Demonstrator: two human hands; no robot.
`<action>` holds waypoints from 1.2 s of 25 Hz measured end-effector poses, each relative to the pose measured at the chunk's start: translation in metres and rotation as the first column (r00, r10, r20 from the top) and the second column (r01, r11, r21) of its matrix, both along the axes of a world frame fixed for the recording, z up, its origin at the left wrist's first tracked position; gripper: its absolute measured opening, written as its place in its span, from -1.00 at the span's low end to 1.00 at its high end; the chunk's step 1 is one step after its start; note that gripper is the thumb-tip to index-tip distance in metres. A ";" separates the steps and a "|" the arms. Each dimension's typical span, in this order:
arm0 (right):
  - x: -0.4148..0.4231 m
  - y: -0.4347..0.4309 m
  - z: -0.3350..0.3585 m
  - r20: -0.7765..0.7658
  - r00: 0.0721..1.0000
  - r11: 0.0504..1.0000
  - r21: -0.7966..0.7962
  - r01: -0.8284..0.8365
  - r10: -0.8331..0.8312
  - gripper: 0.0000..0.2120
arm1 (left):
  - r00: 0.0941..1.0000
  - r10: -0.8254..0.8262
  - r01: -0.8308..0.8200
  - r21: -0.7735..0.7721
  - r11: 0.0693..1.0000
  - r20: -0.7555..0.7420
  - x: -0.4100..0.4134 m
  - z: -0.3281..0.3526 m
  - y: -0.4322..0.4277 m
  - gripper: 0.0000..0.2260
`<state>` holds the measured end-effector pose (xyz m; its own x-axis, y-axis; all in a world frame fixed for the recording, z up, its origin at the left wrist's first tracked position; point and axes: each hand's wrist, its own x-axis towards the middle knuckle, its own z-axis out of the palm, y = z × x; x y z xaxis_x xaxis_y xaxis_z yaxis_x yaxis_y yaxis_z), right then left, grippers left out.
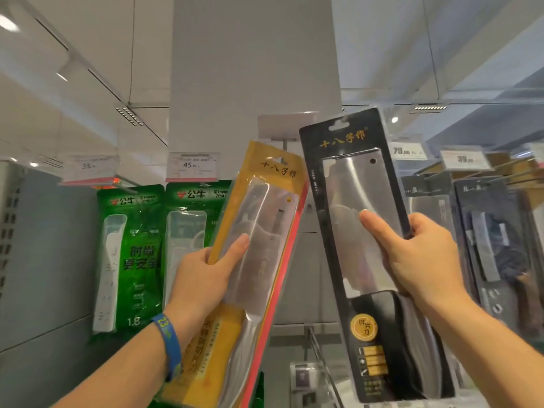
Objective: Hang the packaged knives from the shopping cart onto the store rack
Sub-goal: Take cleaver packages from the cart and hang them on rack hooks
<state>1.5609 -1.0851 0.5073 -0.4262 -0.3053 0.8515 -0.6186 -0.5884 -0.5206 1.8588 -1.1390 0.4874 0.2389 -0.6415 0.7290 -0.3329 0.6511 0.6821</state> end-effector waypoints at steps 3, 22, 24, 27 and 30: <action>0.009 -0.001 -0.001 0.002 1.000 0.999 0.022 -0.029 0.029 -0.24 | 0.999 0.003 -0.006 0.061 0.998 0.047 -0.010 -0.010 -0.002 -0.22; 0.009 -0.010 -0.012 0.074 0.992 0.993 0.045 -0.106 0.103 -0.16 | 0.994 -0.100 0.102 0.071 0.992 -0.030 -0.022 -0.018 0.001 -0.38; 0.009 -0.012 -0.013 0.078 0.990 0.992 0.054 -0.118 0.114 -0.13 | 0.994 -0.097 0.100 0.065 0.993 -0.051 -0.018 -0.016 0.001 -0.43; 0.011 -0.013 -0.015 0.085 0.987 0.988 0.063 -0.139 0.134 -0.18 | 0.995 -0.098 0.095 0.057 0.994 0.035 -0.026 -0.019 0.002 -0.38; 0.014 -0.011 -0.016 0.083 0.985 0.985 0.077 -0.157 0.151 -0.18 | 0.995 -0.104 0.104 0.073 0.992 -0.009 -0.027 -0.017 0.004 -0.46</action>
